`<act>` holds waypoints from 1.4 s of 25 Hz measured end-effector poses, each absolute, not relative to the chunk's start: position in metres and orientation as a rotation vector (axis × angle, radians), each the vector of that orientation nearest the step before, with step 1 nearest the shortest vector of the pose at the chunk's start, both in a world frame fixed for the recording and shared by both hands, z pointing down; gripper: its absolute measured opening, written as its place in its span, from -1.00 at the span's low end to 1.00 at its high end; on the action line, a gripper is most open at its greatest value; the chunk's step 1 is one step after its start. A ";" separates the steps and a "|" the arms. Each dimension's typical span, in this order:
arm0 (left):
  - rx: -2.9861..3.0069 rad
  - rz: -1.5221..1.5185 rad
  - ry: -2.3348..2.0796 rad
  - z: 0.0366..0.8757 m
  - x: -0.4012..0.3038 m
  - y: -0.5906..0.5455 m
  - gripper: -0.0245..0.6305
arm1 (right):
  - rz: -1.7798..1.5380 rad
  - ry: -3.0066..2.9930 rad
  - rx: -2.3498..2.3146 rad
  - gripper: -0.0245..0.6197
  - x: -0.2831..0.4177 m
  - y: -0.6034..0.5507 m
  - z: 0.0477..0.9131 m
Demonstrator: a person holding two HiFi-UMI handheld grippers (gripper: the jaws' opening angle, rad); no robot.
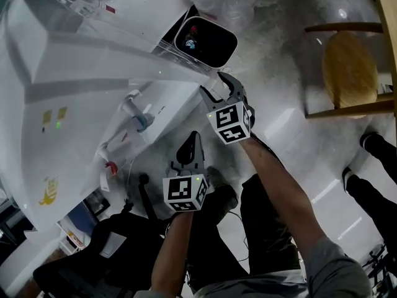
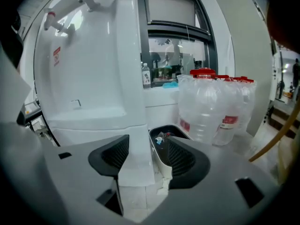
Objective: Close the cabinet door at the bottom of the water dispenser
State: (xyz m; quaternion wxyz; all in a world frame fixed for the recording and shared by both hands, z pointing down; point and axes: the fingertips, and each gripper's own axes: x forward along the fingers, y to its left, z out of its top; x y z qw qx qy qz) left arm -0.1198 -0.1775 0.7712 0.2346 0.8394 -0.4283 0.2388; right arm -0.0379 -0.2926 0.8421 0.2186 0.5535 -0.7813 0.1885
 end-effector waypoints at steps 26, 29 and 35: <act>2.278 0.571 -1.165 0.666 -0.100 -0.146 -0.90 | 0.677 -2.108 1.668 -0.13 0.015 -0.202 0.744; 2.292 0.565 -1.169 0.648 -0.097 -0.147 -0.90 | 0.698 -2.128 1.688 -0.13 0.018 -0.195 0.718; 2.324 0.526 -1.205 0.589 -0.096 -0.150 -0.90 | 0.681 -2.193 1.718 -0.19 0.021 -0.175 0.637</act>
